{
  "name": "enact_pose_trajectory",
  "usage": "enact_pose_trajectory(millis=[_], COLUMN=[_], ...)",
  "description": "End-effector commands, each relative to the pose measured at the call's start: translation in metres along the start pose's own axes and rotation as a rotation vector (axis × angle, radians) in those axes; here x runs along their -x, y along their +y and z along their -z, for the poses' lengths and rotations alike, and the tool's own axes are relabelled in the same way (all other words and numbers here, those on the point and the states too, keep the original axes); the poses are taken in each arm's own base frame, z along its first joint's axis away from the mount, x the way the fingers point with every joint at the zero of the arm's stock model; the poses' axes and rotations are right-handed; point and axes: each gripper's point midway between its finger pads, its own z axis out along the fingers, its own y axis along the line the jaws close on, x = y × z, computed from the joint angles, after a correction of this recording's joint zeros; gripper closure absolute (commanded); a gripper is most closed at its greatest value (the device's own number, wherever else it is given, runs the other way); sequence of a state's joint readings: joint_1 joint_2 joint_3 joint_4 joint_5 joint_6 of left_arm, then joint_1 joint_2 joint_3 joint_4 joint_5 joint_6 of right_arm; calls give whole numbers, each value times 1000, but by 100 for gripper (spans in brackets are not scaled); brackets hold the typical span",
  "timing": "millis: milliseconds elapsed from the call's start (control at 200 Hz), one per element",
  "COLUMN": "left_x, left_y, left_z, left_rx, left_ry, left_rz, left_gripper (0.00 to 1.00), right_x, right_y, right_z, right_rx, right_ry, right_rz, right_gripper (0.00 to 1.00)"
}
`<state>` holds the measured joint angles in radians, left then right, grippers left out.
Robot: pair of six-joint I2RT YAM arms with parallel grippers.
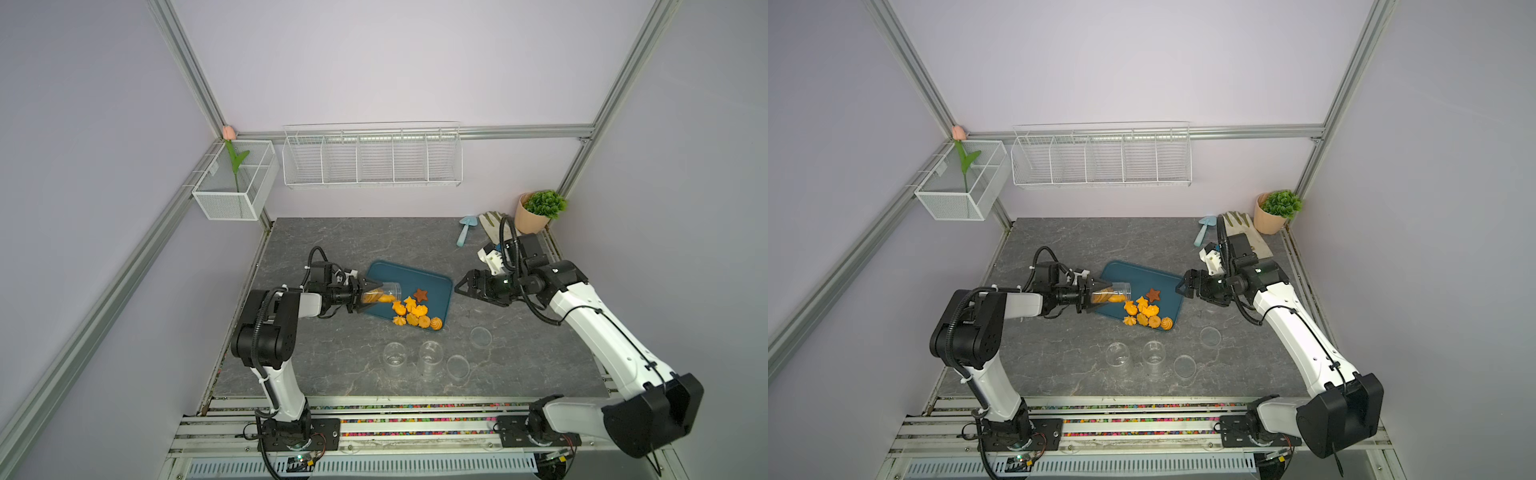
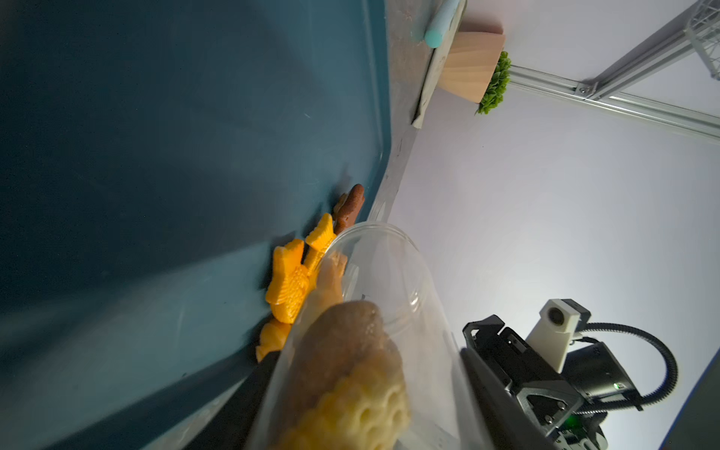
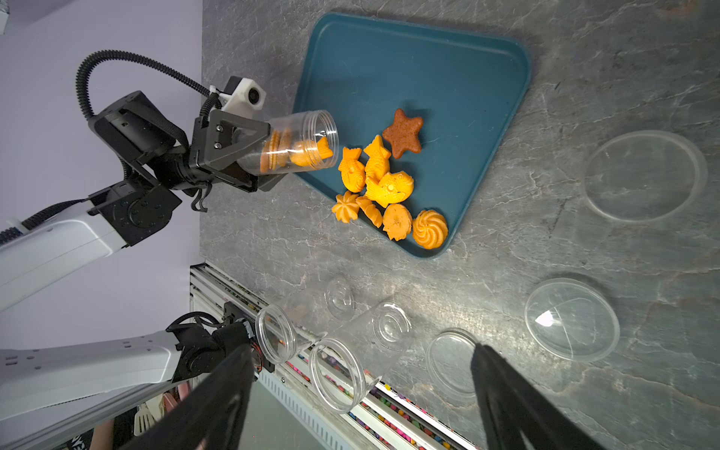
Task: Pour the cookies out of the jar
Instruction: Pour the cookies in the jar onto the tray.
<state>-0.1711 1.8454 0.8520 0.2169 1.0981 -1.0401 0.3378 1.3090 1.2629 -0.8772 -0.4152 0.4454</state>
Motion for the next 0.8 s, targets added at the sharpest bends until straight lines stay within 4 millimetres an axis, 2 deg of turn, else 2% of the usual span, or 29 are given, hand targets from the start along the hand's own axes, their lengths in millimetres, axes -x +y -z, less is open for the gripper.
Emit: enact_pose_trajectory(millis=[0, 295, 705, 795], left_x=[-3, 2, 14, 13], left_y=[-3, -9, -31, -25], left_z=[5, 9, 8, 10], left_rx=[66, 114, 45, 115], left_ry=[5, -25, -61, -67], left_rz=[-56, -91, -132, -159], left_gripper=[36, 36, 36, 36], right_x=[-4, -10, -12, -12], right_y=[-1, 0, 3, 2], right_z=[0, -3, -5, -5], right_rx=[-5, -5, 3, 1], right_ry=[-7, 5, 18, 21], right_rz=[0, 5, 10, 11], right_gripper=[11, 11, 11, 11])
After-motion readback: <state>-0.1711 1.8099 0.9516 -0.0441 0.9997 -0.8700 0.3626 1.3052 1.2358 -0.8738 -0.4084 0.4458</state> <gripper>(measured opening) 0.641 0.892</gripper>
